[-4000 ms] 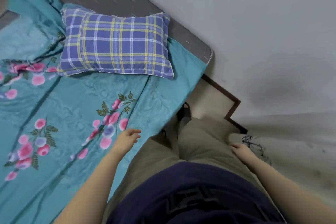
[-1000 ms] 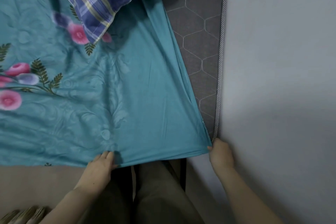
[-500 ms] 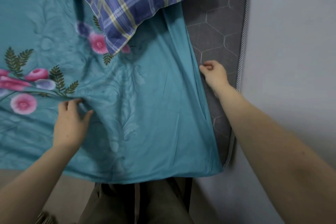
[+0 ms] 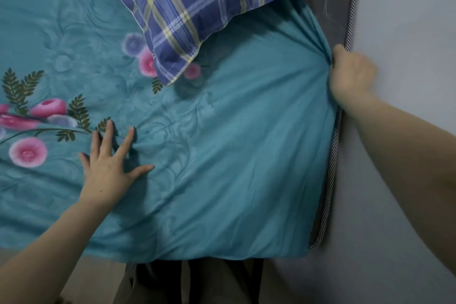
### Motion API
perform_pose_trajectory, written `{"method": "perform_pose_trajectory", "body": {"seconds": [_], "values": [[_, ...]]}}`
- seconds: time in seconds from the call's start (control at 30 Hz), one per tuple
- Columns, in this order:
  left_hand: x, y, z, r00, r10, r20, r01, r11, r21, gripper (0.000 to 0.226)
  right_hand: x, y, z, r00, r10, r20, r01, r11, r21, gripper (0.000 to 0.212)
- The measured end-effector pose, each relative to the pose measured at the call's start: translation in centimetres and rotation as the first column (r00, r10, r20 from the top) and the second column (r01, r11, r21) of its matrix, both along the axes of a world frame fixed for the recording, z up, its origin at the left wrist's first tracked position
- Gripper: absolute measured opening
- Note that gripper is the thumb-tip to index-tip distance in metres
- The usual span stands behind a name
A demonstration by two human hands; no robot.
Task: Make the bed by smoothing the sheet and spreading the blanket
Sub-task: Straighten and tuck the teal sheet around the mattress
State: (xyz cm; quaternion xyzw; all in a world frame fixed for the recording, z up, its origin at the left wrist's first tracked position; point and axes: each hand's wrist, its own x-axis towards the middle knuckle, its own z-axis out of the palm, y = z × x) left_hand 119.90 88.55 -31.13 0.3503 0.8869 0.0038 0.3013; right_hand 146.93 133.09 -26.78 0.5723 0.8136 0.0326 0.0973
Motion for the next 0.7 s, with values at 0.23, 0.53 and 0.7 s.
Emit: {"method": "perform_pose_trajectory", "body": {"seconds": [0.23, 0.53, 0.7], "values": [[2.2, 2.9, -0.8, 0.992, -0.120, -0.033, 0.120, 0.993, -0.009, 0.094, 0.2, 3.4, 0.0, 0.992, -0.104, 0.072, 0.102, 0.994, 0.031, 0.032], [2.1, 3.9, -0.1, 0.994, -0.098, -0.053, 0.096, 0.994, -0.044, 0.094, 3.1, -8.3, -1.7, 0.896, -0.336, -0.290, 0.303, 0.941, -0.153, 0.069], [4.1, -0.1, 1.9, 0.995, -0.061, -0.073, 0.075, 0.978, 0.195, 0.064, 9.2, -22.5, -2.4, 0.841, -0.451, -0.297, 0.403, 0.890, -0.211, 0.062]]}}
